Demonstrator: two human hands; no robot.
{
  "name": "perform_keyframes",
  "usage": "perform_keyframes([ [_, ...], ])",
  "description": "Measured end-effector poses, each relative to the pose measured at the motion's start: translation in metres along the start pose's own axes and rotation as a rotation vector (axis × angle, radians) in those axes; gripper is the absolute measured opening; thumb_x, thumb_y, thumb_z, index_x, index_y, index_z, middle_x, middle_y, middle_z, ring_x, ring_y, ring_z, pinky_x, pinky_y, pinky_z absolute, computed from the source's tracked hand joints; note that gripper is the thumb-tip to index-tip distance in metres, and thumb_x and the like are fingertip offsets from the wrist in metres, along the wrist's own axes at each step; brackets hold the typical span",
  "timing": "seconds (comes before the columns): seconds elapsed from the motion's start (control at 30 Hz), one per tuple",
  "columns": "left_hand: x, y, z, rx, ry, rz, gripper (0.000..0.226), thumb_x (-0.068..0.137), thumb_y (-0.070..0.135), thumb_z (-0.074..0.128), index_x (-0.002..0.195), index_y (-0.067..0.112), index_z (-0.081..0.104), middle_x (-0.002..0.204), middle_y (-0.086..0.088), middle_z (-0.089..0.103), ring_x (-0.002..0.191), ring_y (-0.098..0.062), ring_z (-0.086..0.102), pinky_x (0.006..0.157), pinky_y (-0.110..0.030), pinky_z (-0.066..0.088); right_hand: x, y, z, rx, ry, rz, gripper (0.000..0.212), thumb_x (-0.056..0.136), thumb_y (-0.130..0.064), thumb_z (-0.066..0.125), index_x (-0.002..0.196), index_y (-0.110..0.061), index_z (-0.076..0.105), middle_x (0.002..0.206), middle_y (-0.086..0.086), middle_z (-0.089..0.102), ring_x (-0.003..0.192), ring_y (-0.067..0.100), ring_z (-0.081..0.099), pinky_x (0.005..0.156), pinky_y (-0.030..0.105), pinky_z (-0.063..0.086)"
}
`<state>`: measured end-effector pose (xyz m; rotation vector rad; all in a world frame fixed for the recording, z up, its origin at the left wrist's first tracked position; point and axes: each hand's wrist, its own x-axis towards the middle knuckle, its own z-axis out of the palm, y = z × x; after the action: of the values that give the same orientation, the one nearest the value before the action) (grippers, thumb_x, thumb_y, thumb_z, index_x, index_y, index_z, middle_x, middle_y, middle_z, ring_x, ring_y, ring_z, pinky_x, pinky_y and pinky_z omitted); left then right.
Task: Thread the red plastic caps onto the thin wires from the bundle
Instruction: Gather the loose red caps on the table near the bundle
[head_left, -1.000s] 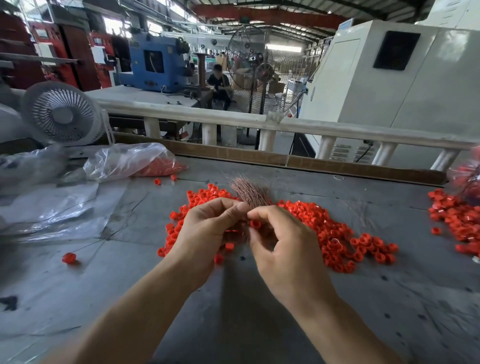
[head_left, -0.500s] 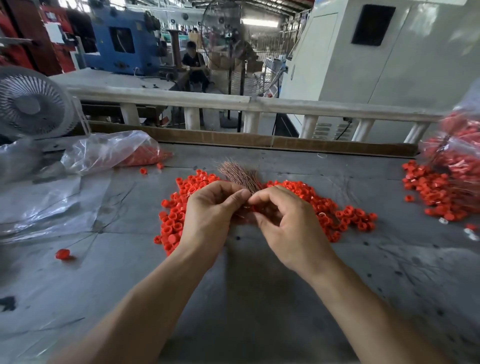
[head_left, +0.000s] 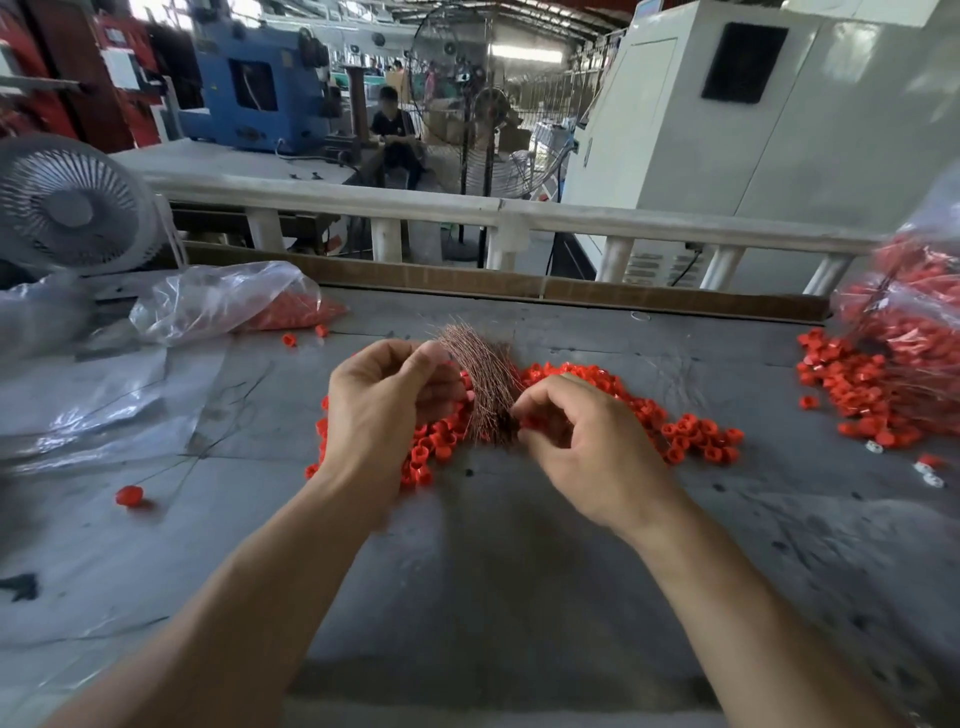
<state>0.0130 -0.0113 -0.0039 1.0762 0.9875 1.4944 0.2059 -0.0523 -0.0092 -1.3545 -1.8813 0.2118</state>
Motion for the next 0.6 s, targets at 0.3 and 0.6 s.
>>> perform_keyframes([
  [0.3,0.003,0.006,-0.001,-0.149,-0.085,-0.118,0.028,0.104,0.022,0.057,0.085,0.007,0.070,0.091,-0.019,0.077,0.086,-0.034,0.077,0.067,-0.033,0.062,0.001,0.014,-0.010,-0.036,-0.030,0.043,0.022,0.084,-0.011,0.079,0.090,-0.029,0.070,0.090,-0.019,0.063,0.081,0.007,0.059,0.071,0.009,0.040],
  [0.6,0.002,0.008,-0.003,-0.174,-0.077,-0.133,0.029,0.103,0.025,0.059,0.095,0.000,0.070,0.093,-0.021,0.076,0.083,-0.031,0.076,0.068,-0.033,0.063,0.003,0.022,-0.015,-0.005,0.066,0.102,0.019,0.083,-0.017,0.082,0.088,-0.031,0.071,0.082,-0.021,0.063,0.077,0.005,0.060,0.068,0.008,0.040],
])
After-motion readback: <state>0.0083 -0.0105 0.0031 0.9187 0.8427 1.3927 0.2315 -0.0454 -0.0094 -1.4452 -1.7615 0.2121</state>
